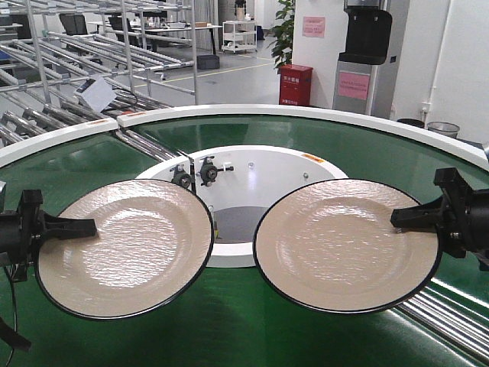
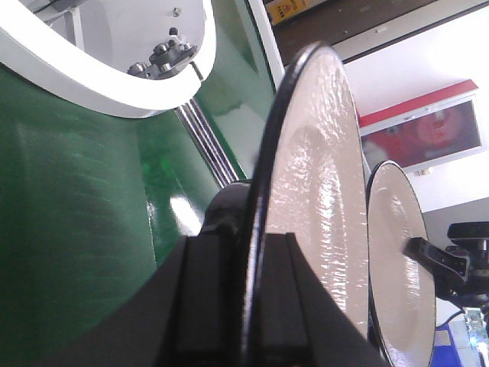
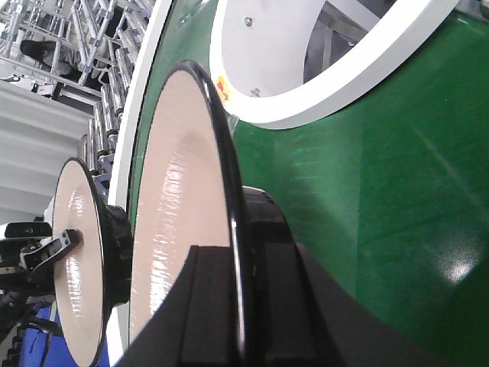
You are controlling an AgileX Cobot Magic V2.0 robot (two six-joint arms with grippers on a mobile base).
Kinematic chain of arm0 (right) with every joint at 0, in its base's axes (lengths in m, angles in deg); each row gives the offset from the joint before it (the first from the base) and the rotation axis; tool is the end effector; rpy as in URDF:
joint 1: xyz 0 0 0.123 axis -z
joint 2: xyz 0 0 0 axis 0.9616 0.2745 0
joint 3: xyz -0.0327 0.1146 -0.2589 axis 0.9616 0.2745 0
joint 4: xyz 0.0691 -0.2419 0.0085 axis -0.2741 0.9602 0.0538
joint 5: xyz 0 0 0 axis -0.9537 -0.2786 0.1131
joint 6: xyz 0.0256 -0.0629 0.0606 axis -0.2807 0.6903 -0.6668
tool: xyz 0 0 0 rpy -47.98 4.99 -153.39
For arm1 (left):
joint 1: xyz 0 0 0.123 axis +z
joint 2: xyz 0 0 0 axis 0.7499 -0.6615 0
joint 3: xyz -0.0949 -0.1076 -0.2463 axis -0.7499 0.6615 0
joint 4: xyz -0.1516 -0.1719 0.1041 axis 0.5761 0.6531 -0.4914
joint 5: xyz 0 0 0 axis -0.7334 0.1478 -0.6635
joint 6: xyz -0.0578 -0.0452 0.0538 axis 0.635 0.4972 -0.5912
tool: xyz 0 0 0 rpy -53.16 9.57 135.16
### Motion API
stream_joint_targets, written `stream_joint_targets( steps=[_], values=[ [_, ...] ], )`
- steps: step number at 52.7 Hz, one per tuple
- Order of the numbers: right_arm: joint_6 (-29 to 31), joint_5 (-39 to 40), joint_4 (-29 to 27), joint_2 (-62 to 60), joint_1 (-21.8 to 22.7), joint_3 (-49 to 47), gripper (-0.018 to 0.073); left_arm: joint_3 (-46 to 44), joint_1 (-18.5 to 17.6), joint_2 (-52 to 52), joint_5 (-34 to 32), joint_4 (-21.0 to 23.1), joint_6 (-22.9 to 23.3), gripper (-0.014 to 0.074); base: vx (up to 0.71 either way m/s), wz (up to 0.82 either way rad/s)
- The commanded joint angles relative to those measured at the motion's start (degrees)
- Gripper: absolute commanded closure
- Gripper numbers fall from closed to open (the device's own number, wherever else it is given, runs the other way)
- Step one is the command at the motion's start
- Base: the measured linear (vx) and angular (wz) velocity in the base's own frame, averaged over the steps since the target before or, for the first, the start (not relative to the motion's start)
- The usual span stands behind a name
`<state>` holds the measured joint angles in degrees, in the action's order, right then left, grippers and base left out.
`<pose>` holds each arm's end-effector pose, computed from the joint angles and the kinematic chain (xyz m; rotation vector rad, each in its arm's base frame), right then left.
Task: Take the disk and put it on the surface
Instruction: 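Lift both plates upright off the conveyor with both grippers, then drive the base to the steel table holding both plates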
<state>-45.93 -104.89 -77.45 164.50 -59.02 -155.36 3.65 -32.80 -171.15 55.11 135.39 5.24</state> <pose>0.3427 -0.0151 0.3380 0.2999 2.1641 1.1932 0.3810 0.0213 0.2849 -0.2875 2.0650 -1.4580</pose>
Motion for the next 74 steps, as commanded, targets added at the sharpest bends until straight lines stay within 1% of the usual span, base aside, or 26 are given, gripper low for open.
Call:
stream_joint_targets(
  steps=[1,39,74],
  values=[
    [0.1,-0.5,-7.3,-3.0,0.3,-1.8,0.0568,-2.1,-0.3,3.7,4.5,7.7,1.0,0.0598,0.0,0.0],
    [0.1,-0.5,-7.3,-3.0,0.3,-1.8,0.0568,-2.1,-0.3,3.7,4.4,7.6,1.0,0.0598,-0.01,-0.05],
    [0.1,-0.5,-7.3,-3.0,0.3,-1.8,0.0568,-2.1,-0.3,3.7,4.4,7.6,1.0,0.0598,-0.09,-0.42]
  ],
)
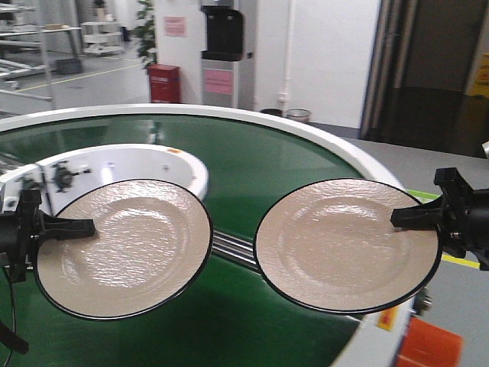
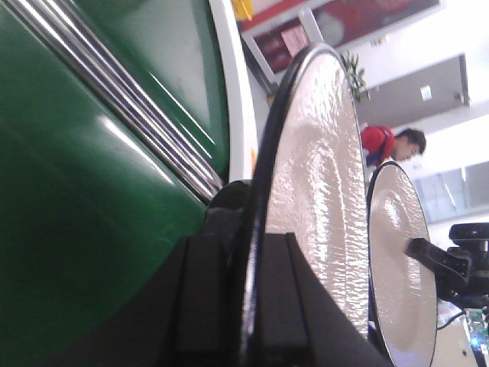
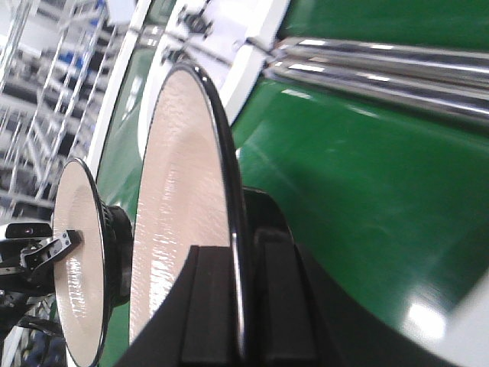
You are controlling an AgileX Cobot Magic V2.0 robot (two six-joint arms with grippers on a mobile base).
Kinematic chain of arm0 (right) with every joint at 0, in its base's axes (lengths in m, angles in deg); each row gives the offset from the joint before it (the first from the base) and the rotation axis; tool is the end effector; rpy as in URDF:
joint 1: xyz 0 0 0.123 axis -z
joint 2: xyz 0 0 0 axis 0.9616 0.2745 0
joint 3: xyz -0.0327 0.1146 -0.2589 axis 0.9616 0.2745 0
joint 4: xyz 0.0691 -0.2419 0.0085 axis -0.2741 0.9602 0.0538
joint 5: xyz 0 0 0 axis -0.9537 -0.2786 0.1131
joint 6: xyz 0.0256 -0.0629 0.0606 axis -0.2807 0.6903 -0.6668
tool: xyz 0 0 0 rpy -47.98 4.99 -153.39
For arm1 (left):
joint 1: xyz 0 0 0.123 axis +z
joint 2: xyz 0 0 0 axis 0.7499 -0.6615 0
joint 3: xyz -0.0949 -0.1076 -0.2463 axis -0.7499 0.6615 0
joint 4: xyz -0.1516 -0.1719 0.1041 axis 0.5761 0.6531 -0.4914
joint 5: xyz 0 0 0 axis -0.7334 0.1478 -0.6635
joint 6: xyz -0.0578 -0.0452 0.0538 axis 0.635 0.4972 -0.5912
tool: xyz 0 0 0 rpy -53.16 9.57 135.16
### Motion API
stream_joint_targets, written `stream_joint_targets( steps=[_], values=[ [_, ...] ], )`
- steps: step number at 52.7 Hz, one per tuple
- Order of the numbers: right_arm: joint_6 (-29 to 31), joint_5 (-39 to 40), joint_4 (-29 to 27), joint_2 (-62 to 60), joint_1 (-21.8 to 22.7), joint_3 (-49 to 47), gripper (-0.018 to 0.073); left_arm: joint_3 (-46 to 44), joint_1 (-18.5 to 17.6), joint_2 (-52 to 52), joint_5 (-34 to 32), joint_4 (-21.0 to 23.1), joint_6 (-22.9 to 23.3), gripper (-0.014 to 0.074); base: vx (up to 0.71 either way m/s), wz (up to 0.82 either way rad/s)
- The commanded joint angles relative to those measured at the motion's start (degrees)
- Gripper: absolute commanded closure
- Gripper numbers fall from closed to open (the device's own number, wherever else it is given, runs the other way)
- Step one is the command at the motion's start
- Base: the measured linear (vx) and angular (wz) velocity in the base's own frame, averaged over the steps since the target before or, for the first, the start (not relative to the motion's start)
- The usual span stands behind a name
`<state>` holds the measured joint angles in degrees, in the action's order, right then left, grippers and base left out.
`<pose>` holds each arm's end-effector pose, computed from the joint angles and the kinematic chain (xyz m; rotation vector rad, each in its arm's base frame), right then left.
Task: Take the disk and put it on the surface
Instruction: 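Drive the base to the steel table holding both plates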
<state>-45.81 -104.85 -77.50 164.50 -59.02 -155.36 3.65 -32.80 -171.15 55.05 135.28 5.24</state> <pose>0.3427 -0.0152 0.3381 0.2985 2.1629 1.1923 0.3810 0.0214 0.2847 -0.2872 2.0668 -1.4557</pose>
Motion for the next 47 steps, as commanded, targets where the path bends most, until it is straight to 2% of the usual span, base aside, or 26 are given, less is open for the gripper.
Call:
stream_joint_targets(
  steps=[1,47],
  values=[
    [0.0,-0.6,-7.2,-3.0,0.3,-1.8,0.0568,-2.1,-0.3,3.7,4.5,7.7,1.0,0.0598,-0.12,-0.5],
    [0.0,-0.6,-7.2,-3.0,0.3,-1.8,0.0568,-2.1,-0.3,3.7,4.5,7.7,1.0,0.0598,-0.12,-0.47]
  ],
)
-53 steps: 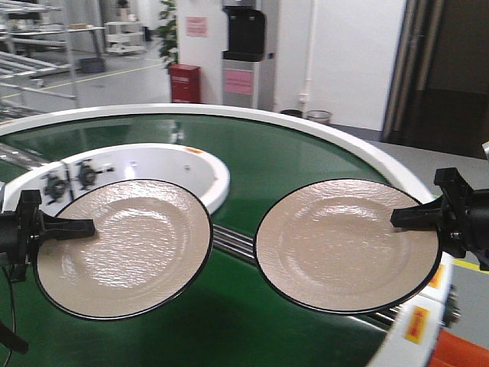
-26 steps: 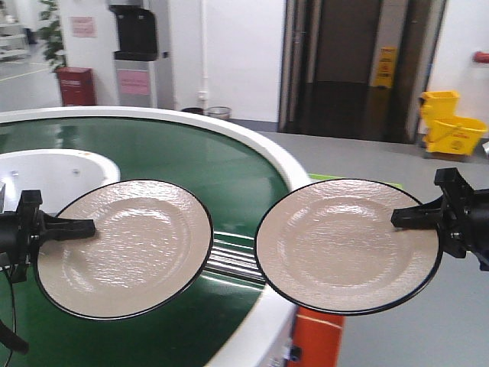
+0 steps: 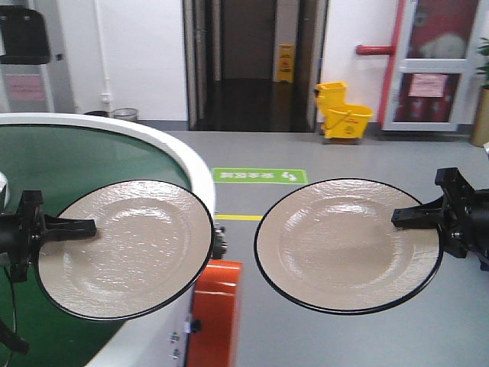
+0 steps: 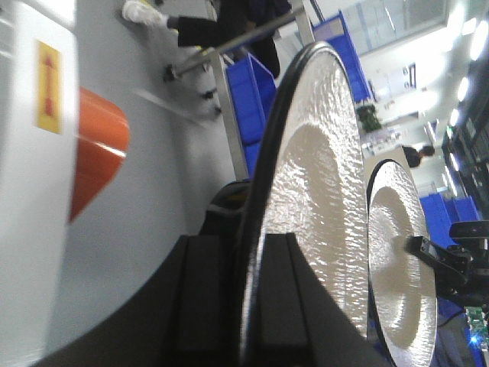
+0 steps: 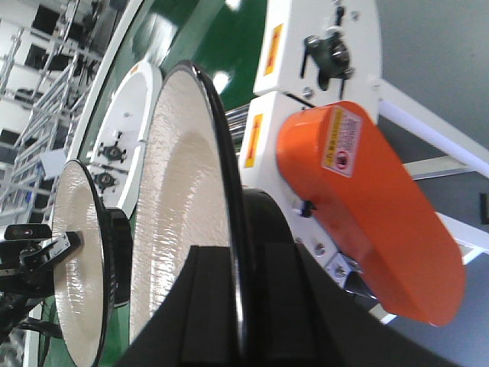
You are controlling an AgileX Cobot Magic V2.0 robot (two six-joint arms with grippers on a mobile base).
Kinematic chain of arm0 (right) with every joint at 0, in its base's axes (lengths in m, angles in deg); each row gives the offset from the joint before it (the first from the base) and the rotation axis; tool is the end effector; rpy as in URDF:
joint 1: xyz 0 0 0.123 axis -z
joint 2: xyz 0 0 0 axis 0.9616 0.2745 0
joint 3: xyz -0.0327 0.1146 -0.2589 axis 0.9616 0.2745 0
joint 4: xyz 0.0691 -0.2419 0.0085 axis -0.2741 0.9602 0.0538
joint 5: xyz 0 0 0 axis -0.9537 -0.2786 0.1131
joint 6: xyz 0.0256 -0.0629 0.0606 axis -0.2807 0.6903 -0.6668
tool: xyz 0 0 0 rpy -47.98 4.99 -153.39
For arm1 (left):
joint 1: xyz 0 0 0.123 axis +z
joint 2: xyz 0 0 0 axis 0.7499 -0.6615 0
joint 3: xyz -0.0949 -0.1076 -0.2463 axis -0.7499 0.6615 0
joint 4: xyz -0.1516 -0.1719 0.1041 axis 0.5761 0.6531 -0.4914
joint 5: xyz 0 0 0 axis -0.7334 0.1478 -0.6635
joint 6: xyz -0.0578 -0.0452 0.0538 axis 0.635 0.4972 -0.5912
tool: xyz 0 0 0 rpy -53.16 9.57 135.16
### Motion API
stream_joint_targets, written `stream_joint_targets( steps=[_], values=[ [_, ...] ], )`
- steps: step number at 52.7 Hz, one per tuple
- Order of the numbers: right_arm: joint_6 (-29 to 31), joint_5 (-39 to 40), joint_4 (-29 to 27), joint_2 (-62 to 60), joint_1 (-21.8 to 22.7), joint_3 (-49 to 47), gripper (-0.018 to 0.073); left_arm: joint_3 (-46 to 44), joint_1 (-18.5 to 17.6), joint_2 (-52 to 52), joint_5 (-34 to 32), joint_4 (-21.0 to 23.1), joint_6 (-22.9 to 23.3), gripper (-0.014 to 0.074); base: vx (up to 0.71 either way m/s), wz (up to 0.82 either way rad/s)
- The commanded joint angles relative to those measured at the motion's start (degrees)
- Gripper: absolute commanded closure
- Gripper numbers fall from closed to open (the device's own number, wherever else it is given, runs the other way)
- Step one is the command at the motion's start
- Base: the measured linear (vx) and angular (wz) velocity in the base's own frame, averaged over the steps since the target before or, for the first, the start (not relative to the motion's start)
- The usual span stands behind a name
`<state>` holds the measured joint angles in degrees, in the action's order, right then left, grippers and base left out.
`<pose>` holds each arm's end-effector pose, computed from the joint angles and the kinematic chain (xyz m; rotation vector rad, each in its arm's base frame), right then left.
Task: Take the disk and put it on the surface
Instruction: 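Drive the base to the steel table holding both plates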
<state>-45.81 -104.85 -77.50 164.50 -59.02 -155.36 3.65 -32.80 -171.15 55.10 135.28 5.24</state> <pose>0.3427 -0.0152 0.3381 0.2985 2.1629 1.1923 0.3809 0.0213 0.2847 -0.2866 2.0669 -1.4565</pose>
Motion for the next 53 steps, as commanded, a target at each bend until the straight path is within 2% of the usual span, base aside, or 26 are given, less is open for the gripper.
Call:
stream_joint_targets(
  steps=[1,30,53],
  values=[
    [0.0,-0.5,-7.2,-3.0,0.3,-1.8,0.0568,-2.1,-0.3,3.7,4.4,7.7,1.0,0.0598,-0.11,-0.42],
    [0.0,-0.6,-7.2,-3.0,0.3,-1.8,0.0568,-2.1,-0.3,3.7,4.5,7.7,1.0,0.0598,-0.06,-0.47],
    [0.0,-0.6,-7.2,-3.0,0.3,-1.8,0.0568,-2.1,-0.3,3.7,4.5,7.7,1.0,0.0598,0.12,-0.58]
  ],
)
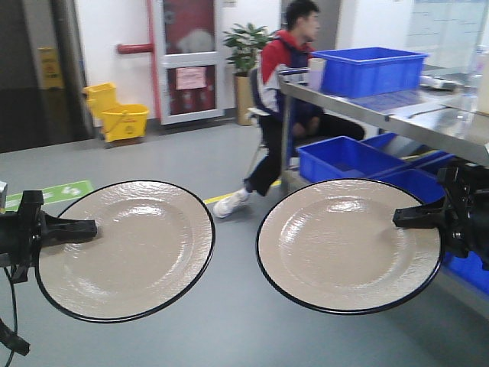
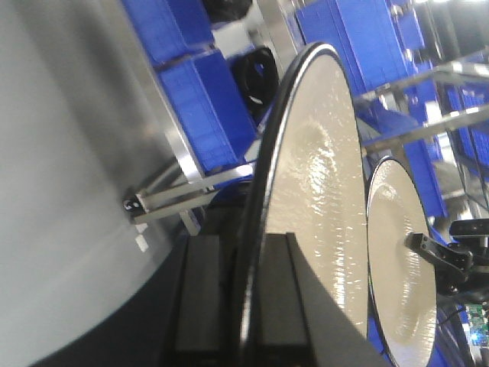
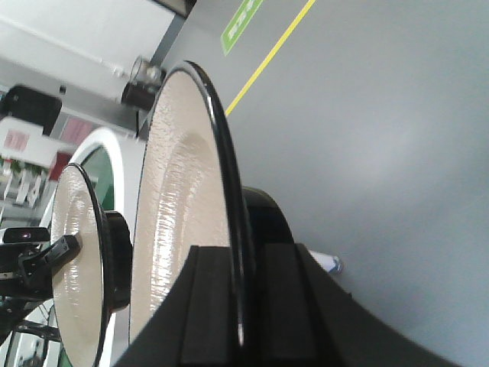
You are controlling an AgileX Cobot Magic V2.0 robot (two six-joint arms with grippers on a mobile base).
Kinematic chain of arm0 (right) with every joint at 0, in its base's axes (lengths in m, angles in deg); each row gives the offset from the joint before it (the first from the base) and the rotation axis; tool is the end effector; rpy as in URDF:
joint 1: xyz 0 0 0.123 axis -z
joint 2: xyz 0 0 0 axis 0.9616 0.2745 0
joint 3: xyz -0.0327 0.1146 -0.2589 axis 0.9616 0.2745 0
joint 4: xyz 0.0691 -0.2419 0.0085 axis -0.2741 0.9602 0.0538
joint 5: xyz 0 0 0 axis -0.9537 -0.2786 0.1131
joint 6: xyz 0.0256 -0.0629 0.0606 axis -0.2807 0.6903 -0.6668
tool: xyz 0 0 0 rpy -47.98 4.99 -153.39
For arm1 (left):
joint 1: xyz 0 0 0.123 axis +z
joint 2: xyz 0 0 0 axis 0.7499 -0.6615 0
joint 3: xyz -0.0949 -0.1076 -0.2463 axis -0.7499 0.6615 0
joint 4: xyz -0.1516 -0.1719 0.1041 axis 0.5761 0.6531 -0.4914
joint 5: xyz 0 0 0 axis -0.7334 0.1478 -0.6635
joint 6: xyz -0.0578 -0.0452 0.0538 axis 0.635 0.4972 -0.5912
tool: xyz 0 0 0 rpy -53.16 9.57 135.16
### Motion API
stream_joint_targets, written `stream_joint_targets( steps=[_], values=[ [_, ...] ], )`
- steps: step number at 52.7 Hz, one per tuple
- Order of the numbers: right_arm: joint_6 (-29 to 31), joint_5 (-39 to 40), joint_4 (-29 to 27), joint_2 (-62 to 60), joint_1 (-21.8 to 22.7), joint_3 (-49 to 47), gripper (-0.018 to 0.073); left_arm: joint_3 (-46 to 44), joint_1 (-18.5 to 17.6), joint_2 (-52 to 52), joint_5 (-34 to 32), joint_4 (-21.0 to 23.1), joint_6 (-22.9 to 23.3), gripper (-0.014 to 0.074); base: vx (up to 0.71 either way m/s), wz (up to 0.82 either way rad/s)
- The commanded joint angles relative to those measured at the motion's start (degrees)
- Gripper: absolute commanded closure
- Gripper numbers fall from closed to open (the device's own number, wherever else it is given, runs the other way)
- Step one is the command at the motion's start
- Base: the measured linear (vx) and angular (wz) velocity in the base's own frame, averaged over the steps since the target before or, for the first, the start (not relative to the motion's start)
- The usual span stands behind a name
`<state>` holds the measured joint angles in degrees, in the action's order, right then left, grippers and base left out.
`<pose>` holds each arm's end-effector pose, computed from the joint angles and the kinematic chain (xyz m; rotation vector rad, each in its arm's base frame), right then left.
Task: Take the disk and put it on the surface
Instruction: 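Drive the base to the steel table holding both plates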
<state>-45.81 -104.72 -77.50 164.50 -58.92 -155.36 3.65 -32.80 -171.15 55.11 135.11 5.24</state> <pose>0.3428 -0.0159 0.3381 0.3018 2.1612 1.1894 0.3808 0.0213 0.2845 -0.2847 2.0697 -1.4547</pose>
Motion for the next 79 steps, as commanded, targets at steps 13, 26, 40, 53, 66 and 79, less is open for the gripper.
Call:
stream_joint_targets(
  steps=[13,26,40,53,66,79],
  values=[
    [0.0,-0.7,-7.2,-3.0,0.2,-1.8,0.0568,-2.1,-0.3,3.7,4.5,7.8,1.0,0.0598,0.21,-0.38],
    [0.0,-1.1,-7.2,-3.0,0.2,-1.8,0.0568,-2.1,-0.3,3.7,4.5,7.8,1.0,0.0598,0.25,-0.13],
    [0.0,-1.1,-7.2,-3.0,0.2,-1.8,0.0568,-2.1,-0.3,3.7,4.5,7.8,1.0,0.0598,0.31,0.07],
    [0.0,-1.1,-7.2,-3.0,0.2,-1.8,0.0568,-2.1,-0.3,3.7,4.5,7.8,1.0,0.0598,0.37,0.12],
    [0.0,-1.1,-7.2,-3.0,0.2,-1.8,0.0568,-2.1,-0.3,3.7,4.5,7.8,1.0,0.0598,0.41,0.03],
    [0.0,-1.1,-7.2,-3.0,0.2,-1.8,0.0568,-2.1,-0.3,3.7,4.5,7.8,1.0,0.0598,0.43,-0.11]
  ],
)
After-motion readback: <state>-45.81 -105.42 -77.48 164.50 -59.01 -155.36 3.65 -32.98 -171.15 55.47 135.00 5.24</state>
